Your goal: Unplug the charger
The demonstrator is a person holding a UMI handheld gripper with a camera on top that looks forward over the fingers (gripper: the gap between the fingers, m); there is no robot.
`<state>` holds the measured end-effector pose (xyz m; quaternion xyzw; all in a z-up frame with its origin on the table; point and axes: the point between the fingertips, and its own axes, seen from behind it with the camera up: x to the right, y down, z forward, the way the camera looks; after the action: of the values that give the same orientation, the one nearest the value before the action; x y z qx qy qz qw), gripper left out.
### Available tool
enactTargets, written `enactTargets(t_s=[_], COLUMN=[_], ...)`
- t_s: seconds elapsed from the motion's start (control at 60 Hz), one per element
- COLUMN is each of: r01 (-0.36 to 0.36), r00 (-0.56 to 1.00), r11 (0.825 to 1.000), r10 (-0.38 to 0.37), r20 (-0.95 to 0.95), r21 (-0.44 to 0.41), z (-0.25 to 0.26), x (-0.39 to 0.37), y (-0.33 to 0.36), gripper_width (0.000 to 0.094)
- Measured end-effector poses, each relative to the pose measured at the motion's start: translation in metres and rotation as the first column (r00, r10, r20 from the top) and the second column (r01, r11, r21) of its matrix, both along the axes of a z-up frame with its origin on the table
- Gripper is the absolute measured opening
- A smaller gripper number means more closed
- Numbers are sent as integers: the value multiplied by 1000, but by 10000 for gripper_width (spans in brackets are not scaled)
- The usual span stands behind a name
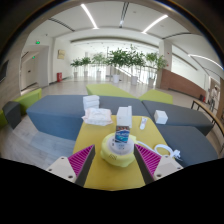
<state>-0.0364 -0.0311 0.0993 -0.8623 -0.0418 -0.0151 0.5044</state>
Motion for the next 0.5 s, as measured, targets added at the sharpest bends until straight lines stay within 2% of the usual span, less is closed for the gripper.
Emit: enactTargets(t_s=[0.117,0.2,0.267,0.317,0.333,0.367,0.383,0.417,0.5], r01=[62,77,70,49,44,11,-2,8,-3], r00=[998,997,997,998,999,999,999,999,1000], r11=[998,997,997,999,999,1000,1000,999,999], r10=[-62,-77,-70,-49,-44,-11,2,-6,4], r20=[19,-7,-23,-26,-22,-35,-52,-54,-30], r21=[24,23,12,11,11,8,0,38,54], z=[-5,-24,-34,-43,-47,-54,-59,-54,-54], x=[23,42,36,33,33,26,20,24,21], y=[36,87,99,112,117,122,121,125,124], gripper_width=[817,811,781,708,657,501,380,361,254])
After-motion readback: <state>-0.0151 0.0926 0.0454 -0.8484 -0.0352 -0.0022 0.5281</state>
